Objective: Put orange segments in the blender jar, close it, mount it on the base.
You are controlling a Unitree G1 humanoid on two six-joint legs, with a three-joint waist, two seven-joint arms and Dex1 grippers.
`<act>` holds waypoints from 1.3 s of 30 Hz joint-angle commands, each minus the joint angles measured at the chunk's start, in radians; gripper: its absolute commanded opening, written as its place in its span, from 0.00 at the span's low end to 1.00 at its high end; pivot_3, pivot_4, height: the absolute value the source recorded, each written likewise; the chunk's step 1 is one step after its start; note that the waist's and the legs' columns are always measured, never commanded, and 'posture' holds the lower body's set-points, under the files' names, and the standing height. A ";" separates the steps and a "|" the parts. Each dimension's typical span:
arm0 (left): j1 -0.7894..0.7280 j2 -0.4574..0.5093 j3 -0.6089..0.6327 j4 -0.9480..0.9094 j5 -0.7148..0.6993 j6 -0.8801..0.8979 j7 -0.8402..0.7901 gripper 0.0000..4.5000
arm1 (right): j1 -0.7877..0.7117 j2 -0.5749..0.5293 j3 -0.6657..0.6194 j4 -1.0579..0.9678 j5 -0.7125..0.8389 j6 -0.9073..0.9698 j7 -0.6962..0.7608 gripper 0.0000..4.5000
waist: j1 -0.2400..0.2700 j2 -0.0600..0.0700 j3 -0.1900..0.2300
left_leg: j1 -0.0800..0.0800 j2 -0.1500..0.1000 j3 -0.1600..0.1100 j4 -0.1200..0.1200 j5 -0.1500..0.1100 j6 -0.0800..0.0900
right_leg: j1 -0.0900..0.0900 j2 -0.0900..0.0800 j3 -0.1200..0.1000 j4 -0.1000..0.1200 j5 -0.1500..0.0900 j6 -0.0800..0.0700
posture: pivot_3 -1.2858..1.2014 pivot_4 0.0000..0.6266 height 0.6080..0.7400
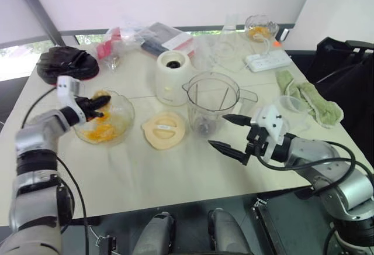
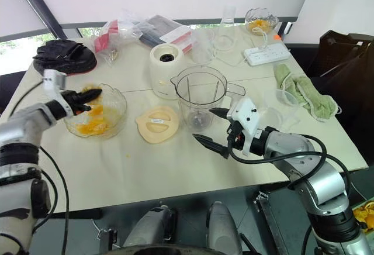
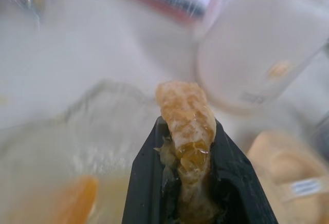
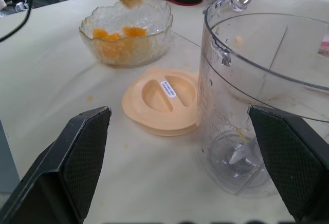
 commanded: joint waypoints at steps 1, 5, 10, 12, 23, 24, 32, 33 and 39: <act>-0.010 0.024 0.023 -0.191 -0.086 0.086 0.002 0.09 | -0.016 -0.008 -0.018 -0.012 0.006 -0.005 0.011 1.00 | 0.005 0.000 0.000 | 0.000 0.000 0.000 0.000 0.000 0.000 | 0.000 0.000 0.000 0.000 0.000 0.000 | 0.52 0.24 1.00; -0.155 0.015 -0.033 -0.247 -0.121 0.131 -0.015 0.09 | -0.014 -0.013 -0.025 -0.014 0.005 0.001 0.009 1.00 | 0.017 -0.001 0.000 | 0.000 0.000 0.000 0.001 0.000 0.000 | 0.001 0.000 0.000 0.000 0.000 0.000 | 0.52 0.24 1.00; -0.464 -0.062 -0.153 -0.056 -0.083 0.055 -0.101 0.09 | 0.015 -0.010 -0.044 -0.043 0.005 0.012 -0.018 1.00 | 0.027 -0.001 0.001 | -0.003 -0.001 -0.003 0.011 0.000 -0.001 | 0.003 0.001 -0.003 0.002 0.000 0.000 | 0.52 0.24 1.00; -0.595 -0.131 -0.216 0.078 -0.042 -0.021 -0.159 0.09 | 0.035 -0.007 -0.053 -0.060 0.004 0.016 -0.033 1.00 | 0.028 -0.001 0.001 | -0.003 -0.002 -0.002 0.012 0.000 0.000 | 0.005 0.000 -0.003 0.001 0.000 0.000 | 0.52 0.24 1.00; -0.878 -0.522 -0.426 0.630 0.181 -0.397 -0.434 0.09 | 0.246 0.027 -0.158 -0.249 0.009 0.059 -0.195 1.00 | 0.010 -0.001 0.001 | -0.003 -0.002 0.000 0.011 -0.002 0.003 | 0.004 0.000 -0.003 -0.002 0.000 0.002 | 0.52 0.24 1.00; -0.877 -0.534 -0.436 0.657 0.202 -0.419 -0.443 0.09 | 0.264 0.033 -0.163 -0.270 0.010 0.065 -0.213 1.00 | 0.009 -0.001 0.001 | -0.003 -0.002 0.000 0.011 -0.002 0.003 | 0.005 0.001 -0.003 -0.002 0.000 0.002 | 0.52 0.24 1.00; -0.842 -0.562 -0.485 0.745 0.330 -0.503 -0.518 0.09 | 0.398 0.056 -0.222 -0.363 0.012 0.076 -0.276 1.00 | 0.005 -0.002 0.002 | -0.003 -0.002 0.000 0.012 -0.004 0.008 | 0.005 0.001 -0.003 -0.001 -0.001 0.002 | 0.52 0.24 1.00; -0.838 -0.561 -0.486 0.746 0.339 -0.506 -0.525 0.09 | 0.397 0.056 -0.222 -0.363 0.014 0.075 -0.279 1.00 | 0.004 -0.002 0.002 | -0.003 -0.002 0.000 0.012 -0.004 0.008 | 0.005 0.001 -0.003 -0.001 -0.001 0.002 | 0.52 0.24 1.00; -0.804 -0.557 -0.469 0.731 0.358 -0.532 -0.527 0.63 | 0.350 0.040 -0.214 -0.327 0.019 0.074 -0.265 1.00 | 0.003 -0.002 0.002 | -0.003 -0.002 0.000 0.013 -0.004 0.008 | 0.005 0.001 -0.003 -0.001 -0.001 0.003 | 0.52 0.24 1.00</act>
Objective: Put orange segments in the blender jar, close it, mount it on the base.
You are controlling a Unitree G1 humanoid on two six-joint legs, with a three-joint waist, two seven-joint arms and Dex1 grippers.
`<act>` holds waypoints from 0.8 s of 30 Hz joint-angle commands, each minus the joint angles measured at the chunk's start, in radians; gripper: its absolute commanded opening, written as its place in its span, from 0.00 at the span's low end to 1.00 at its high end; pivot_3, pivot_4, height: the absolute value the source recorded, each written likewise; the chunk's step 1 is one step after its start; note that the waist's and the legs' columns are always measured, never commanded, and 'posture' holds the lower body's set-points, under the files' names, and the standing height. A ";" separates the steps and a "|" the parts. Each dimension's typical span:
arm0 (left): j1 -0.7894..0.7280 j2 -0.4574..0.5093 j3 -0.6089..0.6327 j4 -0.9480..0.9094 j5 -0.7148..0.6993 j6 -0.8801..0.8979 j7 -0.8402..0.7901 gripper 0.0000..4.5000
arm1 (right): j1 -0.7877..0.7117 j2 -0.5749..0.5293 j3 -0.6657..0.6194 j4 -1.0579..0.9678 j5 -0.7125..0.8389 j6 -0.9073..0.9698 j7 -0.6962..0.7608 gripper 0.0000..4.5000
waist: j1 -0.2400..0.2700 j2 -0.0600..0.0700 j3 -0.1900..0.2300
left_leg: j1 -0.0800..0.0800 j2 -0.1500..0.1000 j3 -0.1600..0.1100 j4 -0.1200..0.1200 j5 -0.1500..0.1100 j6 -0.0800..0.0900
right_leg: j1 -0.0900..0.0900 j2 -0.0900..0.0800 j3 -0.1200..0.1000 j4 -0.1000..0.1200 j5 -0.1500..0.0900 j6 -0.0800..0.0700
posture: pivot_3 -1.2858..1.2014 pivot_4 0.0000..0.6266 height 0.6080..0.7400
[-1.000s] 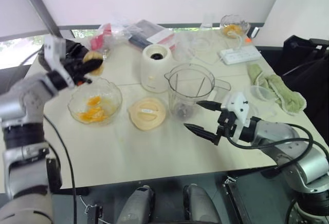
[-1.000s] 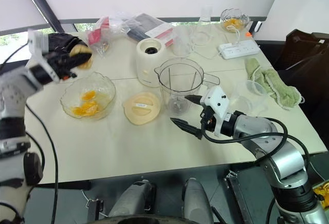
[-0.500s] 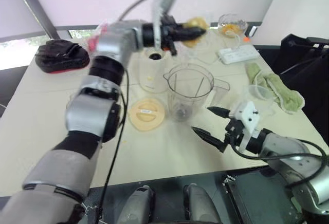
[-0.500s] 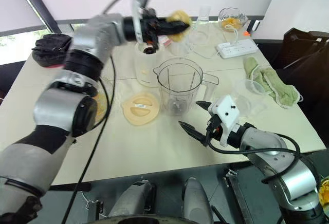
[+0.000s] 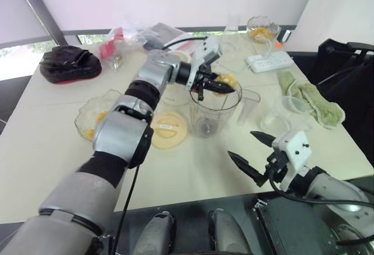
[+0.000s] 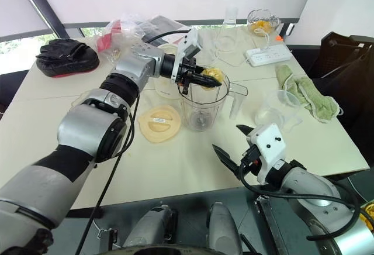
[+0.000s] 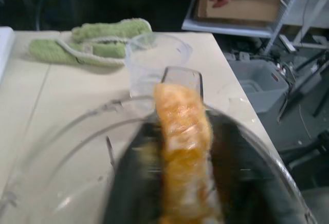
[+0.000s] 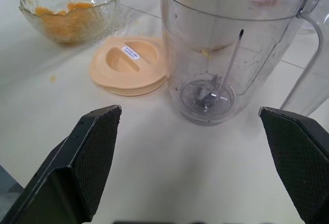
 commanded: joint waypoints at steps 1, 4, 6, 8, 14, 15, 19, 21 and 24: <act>-0.002 0.008 0.036 -0.026 -0.009 -0.026 0.007 0.73 | -0.024 -0.012 -0.019 -0.009 0.016 -0.010 0.016 1.00 | 0.000 0.000 0.000 | 0.000 0.000 0.000 0.000 0.000 0.000 | 0.000 0.000 0.000 0.000 0.000 0.000 | 0.52 0.24 1.00; -0.013 0.021 0.078 -0.028 -0.036 -0.009 0.038 0.86 | -0.020 -0.021 -0.032 -0.005 0.021 -0.008 0.031 1.00 | 0.001 0.000 0.000 | 0.000 0.000 0.000 0.000 0.000 0.000 | 0.000 0.000 0.000 0.001 0.000 0.000 | 0.52 0.24 1.00; -0.019 0.035 0.107 -0.036 -0.049 0.007 0.048 0.86 | -0.012 -0.026 -0.044 -0.003 0.026 -0.008 0.041 1.00 | 0.000 0.000 0.000 | 0.000 0.000 0.000 0.000 0.000 0.000 | 0.000 0.000 0.000 0.001 0.000 0.000 | 0.52 0.24 1.00; -0.022 0.052 0.140 -0.057 -0.069 0.020 0.060 0.86 | -0.006 -0.029 -0.054 0.001 0.030 -0.007 0.049 1.00 | -0.001 0.000 0.000 | 0.000 0.000 0.000 0.000 0.000 0.000 | 0.000 0.000 0.000 0.001 0.000 0.000 | 0.52 0.24 1.00; 0.016 0.128 0.206 -0.222 -0.138 0.131 0.067 0.86 | 0.020 -0.023 -0.097 0.028 0.028 -0.023 0.063 1.00 | -0.002 0.000 0.000 | 0.000 0.000 -0.001 0.000 0.000 0.000 | 0.000 0.000 0.000 0.003 0.000 0.000 | 0.52 0.24 1.00; 0.082 0.177 0.202 -0.321 -0.146 0.171 0.050 0.86 | 0.027 -0.018 -0.097 0.038 0.011 -0.033 0.057 1.00 | -0.002 0.000 0.000 | 0.001 0.000 -0.001 0.000 0.000 0.000 | 0.000 0.000 0.000 0.003 0.000 0.000 | 0.52 0.24 1.00; 0.356 0.297 0.166 -0.700 -0.171 0.293 0.041 0.86 | 0.046 0.001 -0.123 0.104 -0.054 -0.085 0.038 1.00 | -0.014 0.004 -0.002 | 0.006 0.000 0.000 -0.003 0.000 -0.002 | -0.001 0.001 0.007 0.006 0.000 0.000 | 0.52 0.24 1.00; 0.493 0.328 0.141 -0.852 -0.167 0.322 0.070 0.86 | 0.041 0.017 -0.150 0.149 -0.093 -0.124 0.014 1.00 | -0.005 0.003 -0.001 | 0.007 0.000 -0.001 -0.004 0.000 -0.001 | -0.001 0.002 0.009 0.007 0.000 0.000 | 0.52 0.24 1.00; 0.676 0.354 0.098 -1.022 -0.150 0.318 0.112 0.86 | 0.050 0.038 -0.201 0.198 -0.123 -0.177 0.003 1.00 | 0.020 0.002 -0.001 | 0.006 -0.001 -0.002 -0.001 0.000 -0.001 | 0.000 0.001 0.008 0.007 0.000 0.000 | 0.52 0.24 1.00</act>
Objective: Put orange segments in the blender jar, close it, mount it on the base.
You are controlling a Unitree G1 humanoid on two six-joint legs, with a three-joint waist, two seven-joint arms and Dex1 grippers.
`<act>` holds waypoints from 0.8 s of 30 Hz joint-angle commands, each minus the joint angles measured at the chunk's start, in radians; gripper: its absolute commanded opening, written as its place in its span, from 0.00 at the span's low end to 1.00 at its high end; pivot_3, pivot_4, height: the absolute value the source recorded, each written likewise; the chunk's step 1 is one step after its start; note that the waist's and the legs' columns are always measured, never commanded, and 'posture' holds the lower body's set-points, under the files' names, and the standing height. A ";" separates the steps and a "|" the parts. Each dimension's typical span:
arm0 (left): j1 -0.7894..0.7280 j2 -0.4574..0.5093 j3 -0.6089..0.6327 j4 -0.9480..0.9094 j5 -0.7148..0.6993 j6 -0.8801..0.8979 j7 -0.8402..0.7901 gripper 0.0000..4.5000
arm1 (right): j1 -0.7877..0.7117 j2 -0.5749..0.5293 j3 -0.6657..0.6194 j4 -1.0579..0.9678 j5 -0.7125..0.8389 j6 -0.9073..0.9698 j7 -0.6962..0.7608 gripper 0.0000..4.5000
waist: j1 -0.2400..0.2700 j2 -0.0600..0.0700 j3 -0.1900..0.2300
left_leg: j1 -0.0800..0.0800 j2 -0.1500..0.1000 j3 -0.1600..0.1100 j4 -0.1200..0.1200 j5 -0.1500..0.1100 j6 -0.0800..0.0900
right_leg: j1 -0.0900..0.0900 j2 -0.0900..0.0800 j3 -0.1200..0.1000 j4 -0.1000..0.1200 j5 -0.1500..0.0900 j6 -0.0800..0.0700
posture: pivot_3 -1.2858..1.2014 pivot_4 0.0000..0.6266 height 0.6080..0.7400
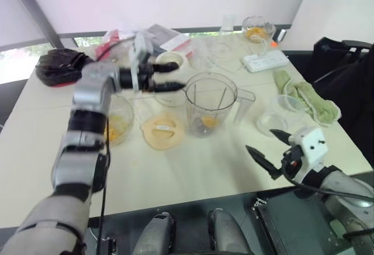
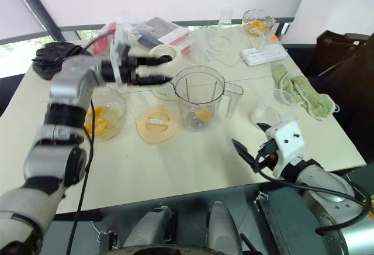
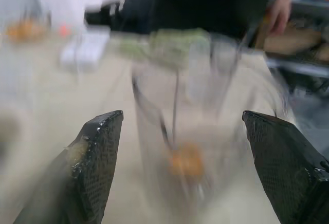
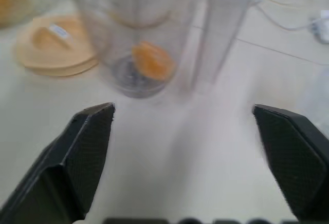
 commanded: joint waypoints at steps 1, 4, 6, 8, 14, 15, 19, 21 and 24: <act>0.149 0.030 -0.046 -0.221 0.006 -0.016 0.045 0.86 | 0.004 0.032 -0.078 0.032 -0.047 -0.084 -0.031 1.00 | 0.013 0.000 0.000 | 0.000 0.000 0.000 0.001 0.000 0.000 | 0.000 0.000 0.000 0.000 0.000 0.000 | 0.52 0.24 1.00; 0.303 0.033 -0.078 -0.329 0.004 -0.018 0.089 0.86 | 0.003 0.069 -0.119 0.067 -0.079 -0.129 -0.067 1.00 | 0.013 0.001 -0.001 | 0.000 -0.001 0.000 0.001 0.000 0.000 | 0.001 -0.002 0.000 -0.001 0.000 0.000 | 0.52 0.24 1.00; 0.372 0.023 -0.092 -0.383 -0.006 -0.007 0.123 0.86 | 0.001 0.094 -0.146 0.097 -0.096 -0.155 -0.092 1.00 | 0.014 0.000 0.000 | 0.000 -0.001 -0.001 0.001 0.000 0.000 | 0.001 -0.002 0.000 -0.001 0.000 0.000 | 0.52 0.24 1.00; 0.426 0.016 -0.111 -0.428 -0.011 -0.014 0.147 0.86 | -0.004 0.117 -0.170 0.141 -0.135 -0.189 -0.133 1.00 | 0.014 0.000 0.000 | 0.000 -0.001 -0.001 0.001 0.000 0.000 | 0.002 -0.002 0.000 -0.001 0.000 0.000 | 0.52 0.24 1.00; 0.464 -0.002 -0.130 -0.511 -0.043 0.030 0.213 0.86 | -0.069 0.167 -0.216 0.259 -0.157 -0.197 -0.225 1.00 | 0.010 0.002 -0.001 | 0.001 -0.001 -0.002 0.000 0.000 -0.001 | 0.002 -0.001 -0.001 -0.001 0.000 -0.001 | 0.52 0.24 1.00; 0.464 -0.005 -0.133 -0.512 -0.041 0.029 0.224 0.86 | -0.087 0.170 -0.210 0.290 -0.165 -0.192 -0.237 1.00 | 0.009 0.004 -0.002 | 0.001 -0.001 -0.002 0.000 0.000 -0.001 | 0.002 -0.001 -0.001 -0.001 0.000 -0.001 | 0.52 0.24 1.00; 0.475 0.004 -0.146 -0.527 -0.039 0.026 0.255 0.86 | -0.146 0.188 -0.179 0.387 -0.181 -0.187 -0.268 1.00 | 0.007 0.005 -0.003 | 0.002 -0.001 0.000 -0.001 0.000 -0.001 | 0.002 -0.001 0.000 -0.001 0.000 -0.001 | 0.52 0.24 1.00; 0.483 0.013 -0.147 -0.539 -0.040 0.025 0.263 0.86 | -0.165 0.197 -0.176 0.412 -0.181 -0.186 -0.280 1.00 | 0.008 0.006 -0.003 | 0.002 -0.001 0.000 -0.001 0.000 -0.001 | 0.002 -0.001 0.000 -0.001 0.000 -0.001 | 0.52 0.24 1.00; 0.494 0.026 -0.142 -0.562 -0.046 0.034 0.274 0.86 | -0.184 0.199 -0.168 0.464 -0.198 -0.199 -0.285 1.00 | 0.009 0.007 -0.003 | 0.002 -0.001 0.000 -0.001 0.000 -0.001 | 0.002 -0.002 0.000 -0.001 0.000 -0.001 | 0.52 0.24 1.00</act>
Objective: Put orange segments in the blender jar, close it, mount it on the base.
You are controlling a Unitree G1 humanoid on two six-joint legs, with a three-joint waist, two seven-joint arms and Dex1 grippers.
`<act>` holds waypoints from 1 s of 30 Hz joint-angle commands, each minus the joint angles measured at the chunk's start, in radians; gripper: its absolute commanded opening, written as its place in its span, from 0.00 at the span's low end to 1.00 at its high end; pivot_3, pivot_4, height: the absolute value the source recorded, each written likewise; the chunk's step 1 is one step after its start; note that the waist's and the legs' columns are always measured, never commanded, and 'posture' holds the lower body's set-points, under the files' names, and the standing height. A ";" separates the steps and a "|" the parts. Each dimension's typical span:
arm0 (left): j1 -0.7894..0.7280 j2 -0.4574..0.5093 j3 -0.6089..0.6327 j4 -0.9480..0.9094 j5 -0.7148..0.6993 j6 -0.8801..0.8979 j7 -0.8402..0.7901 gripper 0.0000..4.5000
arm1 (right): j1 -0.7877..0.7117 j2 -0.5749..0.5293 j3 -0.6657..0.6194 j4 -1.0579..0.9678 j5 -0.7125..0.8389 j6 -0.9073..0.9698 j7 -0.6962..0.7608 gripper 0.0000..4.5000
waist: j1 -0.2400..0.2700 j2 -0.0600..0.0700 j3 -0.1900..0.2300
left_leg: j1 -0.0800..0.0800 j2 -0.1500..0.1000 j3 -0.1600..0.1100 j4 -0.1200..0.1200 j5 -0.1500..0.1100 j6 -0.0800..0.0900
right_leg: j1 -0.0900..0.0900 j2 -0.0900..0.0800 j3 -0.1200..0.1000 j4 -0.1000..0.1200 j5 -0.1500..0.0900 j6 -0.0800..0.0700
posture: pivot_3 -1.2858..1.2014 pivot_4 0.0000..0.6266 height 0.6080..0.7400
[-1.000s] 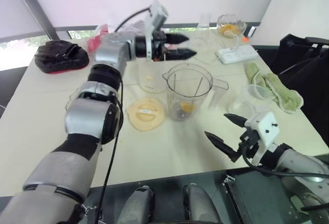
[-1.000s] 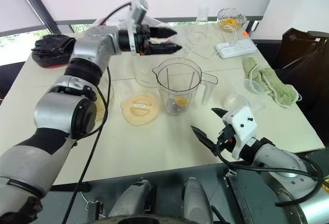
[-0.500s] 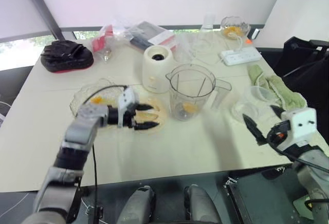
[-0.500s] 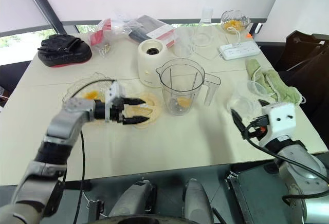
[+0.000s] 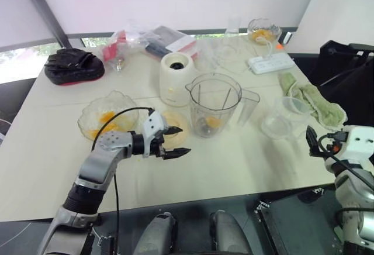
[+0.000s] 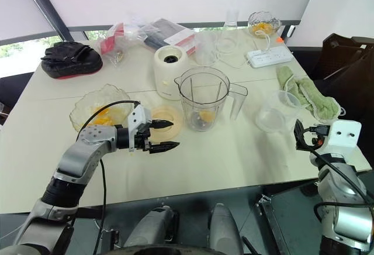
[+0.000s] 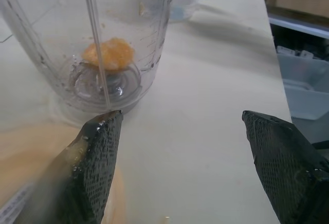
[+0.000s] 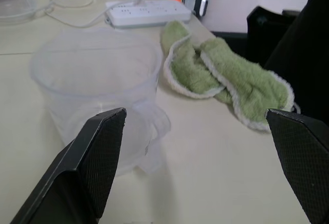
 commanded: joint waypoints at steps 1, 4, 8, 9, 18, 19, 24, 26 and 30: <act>0.011 0.022 0.005 -0.063 -0.020 0.009 0.015 0.86 | -0.022 -0.004 -0.001 0.034 -0.020 -0.025 -0.009 1.00 | 0.001 0.000 0.000 | 0.000 0.000 0.000 0.000 0.000 0.000 | 0.000 0.000 0.000 0.000 0.000 0.000 | 0.52 0.24 1.00; 0.022 0.036 0.007 -0.081 -0.026 0.016 0.025 0.86 | -0.033 -0.002 0.005 0.068 -0.024 -0.035 -0.007 1.00 | 0.000 0.001 0.000 | 0.000 0.000 0.000 0.000 0.000 0.000 | 0.000 0.000 0.000 0.000 0.000 0.000 | 0.52 0.24 1.00; 0.031 0.051 0.006 -0.098 -0.025 0.018 0.041 0.86 | -0.064 -0.006 0.003 0.132 -0.029 -0.043 -0.014 1.00 | -0.001 0.001 0.000 | 0.000 0.000 0.000 0.000 0.000 0.000 | 0.000 0.000 0.000 0.000 0.000 0.000 | 0.52 0.24 1.00; 0.034 0.053 0.006 -0.103 -0.028 0.020 0.044 0.86 | -0.066 -0.007 0.003 0.140 -0.031 -0.047 -0.014 1.00 | -0.001 0.001 0.000 | 0.000 0.000 0.000 0.000 0.000 0.000 | 0.000 0.000 0.000 0.000 0.000 0.000 | 0.52 0.24 1.00; 0.049 0.067 -0.002 -0.118 -0.023 0.014 0.067 0.86 | -0.159 -0.020 0.006 0.271 -0.040 -0.078 -0.026 1.00 | -0.002 0.003 0.001 | 0.001 0.000 0.000 0.000 0.000 0.000 | 0.001 0.000 0.000 -0.001 0.000 0.000 | 0.52 0.24 1.00; 0.049 0.069 -0.002 -0.119 -0.024 0.014 0.067 0.86 | -0.166 -0.020 0.007 0.282 -0.041 -0.083 -0.027 1.00 | -0.002 0.003 0.001 | 0.001 0.000 0.000 0.000 0.000 0.000 | 0.001 0.000 0.000 -0.001 0.000 0.000 | 0.52 0.24 1.00; 0.055 0.073 -0.008 -0.131 -0.020 0.014 0.085 0.86 | -0.234 -0.027 0.001 0.383 -0.054 -0.112 -0.042 1.00 | -0.001 0.003 0.001 | 0.001 0.000 0.001 -0.001 0.000 0.000 | 0.001 0.000 0.000 -0.001 0.000 0.000 | 0.52 0.24 1.00; 0.057 0.076 -0.008 -0.135 -0.020 0.015 0.089 0.86 | -0.246 -0.028 0.004 0.401 -0.058 -0.120 -0.045 1.00 | -0.001 0.003 0.001 | 0.001 0.000 0.000 -0.001 0.000 0.000 | 0.001 0.000 0.000 -0.001 0.000 0.000 | 0.52 0.24 1.00; 0.062 0.083 -0.009 -0.146 -0.022 0.018 0.099 0.86 | -0.272 -0.031 0.011 0.445 -0.068 -0.138 -0.050 1.00 | -0.003 0.003 0.001 | 0.001 0.000 0.000 -0.001 0.000 0.000 | 0.001 0.000 0.000 -0.001 0.000 0.000 | 0.52 0.24 1.00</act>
